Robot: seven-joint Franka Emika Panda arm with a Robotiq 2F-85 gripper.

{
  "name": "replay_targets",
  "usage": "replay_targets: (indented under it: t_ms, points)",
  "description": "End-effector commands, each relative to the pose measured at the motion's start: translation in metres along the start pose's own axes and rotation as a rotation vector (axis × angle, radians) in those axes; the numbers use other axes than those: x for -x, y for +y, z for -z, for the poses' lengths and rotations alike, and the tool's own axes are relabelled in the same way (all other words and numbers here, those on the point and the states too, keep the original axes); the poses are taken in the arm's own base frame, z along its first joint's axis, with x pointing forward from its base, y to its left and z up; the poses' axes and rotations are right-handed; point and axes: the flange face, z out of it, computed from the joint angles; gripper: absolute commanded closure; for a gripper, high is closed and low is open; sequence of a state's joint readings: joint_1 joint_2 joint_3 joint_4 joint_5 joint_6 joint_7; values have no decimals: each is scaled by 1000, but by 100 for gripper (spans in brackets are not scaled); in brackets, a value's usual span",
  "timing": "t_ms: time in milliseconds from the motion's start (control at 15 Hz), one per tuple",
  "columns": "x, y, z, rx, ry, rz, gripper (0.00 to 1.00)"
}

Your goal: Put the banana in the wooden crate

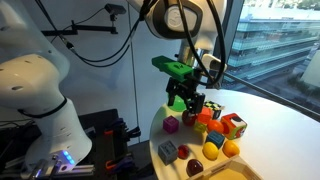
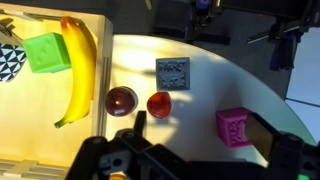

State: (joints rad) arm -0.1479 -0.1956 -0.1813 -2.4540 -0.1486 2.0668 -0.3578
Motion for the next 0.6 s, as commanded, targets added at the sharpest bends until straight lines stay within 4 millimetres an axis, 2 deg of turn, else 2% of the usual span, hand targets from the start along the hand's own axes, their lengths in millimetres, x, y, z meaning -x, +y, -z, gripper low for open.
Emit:
replay_targets:
  t_ms: [0, 533]
  points:
    - [15, -13, 32, -5, -7, 14, 0]
    - [47, -29, 85, 6, 53, -6, 0]
